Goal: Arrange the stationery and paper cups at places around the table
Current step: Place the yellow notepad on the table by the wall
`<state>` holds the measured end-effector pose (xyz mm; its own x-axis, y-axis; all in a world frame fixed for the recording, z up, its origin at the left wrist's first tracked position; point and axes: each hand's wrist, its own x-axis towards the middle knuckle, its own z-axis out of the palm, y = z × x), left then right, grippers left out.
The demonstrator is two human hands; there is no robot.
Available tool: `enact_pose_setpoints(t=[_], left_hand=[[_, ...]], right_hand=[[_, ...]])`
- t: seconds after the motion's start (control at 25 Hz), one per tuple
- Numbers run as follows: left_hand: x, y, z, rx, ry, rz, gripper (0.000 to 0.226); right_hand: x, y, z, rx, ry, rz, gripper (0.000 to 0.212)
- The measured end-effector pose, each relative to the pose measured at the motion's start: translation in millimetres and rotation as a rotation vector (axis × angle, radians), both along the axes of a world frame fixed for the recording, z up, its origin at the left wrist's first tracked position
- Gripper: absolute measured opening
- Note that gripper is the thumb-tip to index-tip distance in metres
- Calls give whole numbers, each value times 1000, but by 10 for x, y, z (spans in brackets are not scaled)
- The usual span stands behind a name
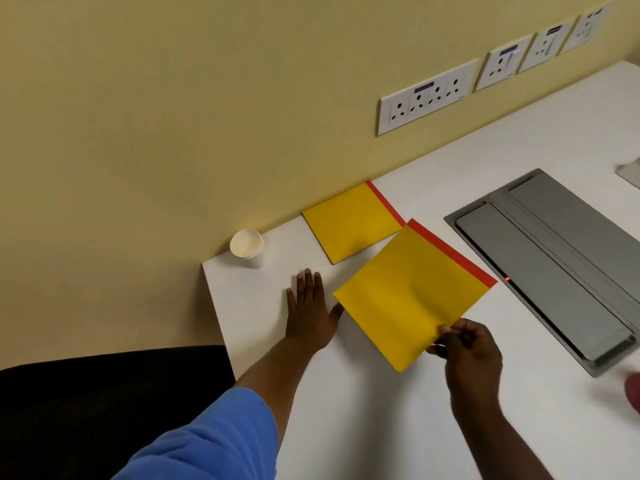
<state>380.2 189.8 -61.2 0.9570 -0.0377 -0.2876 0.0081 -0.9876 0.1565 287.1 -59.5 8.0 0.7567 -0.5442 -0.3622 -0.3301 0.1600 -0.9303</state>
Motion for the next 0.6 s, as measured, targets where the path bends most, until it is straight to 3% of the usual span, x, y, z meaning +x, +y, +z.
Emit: enact_pose_setpoints(t=[0.2,0.6], left_hand=[[-21,-37,-199,-24,-86,7,99],[-48,-49,-280,-6,-182,29,92]], right_hand=[[742,471,-153,-2,-6,-7,11],[1888,856,-557,48,116,-96,14]])
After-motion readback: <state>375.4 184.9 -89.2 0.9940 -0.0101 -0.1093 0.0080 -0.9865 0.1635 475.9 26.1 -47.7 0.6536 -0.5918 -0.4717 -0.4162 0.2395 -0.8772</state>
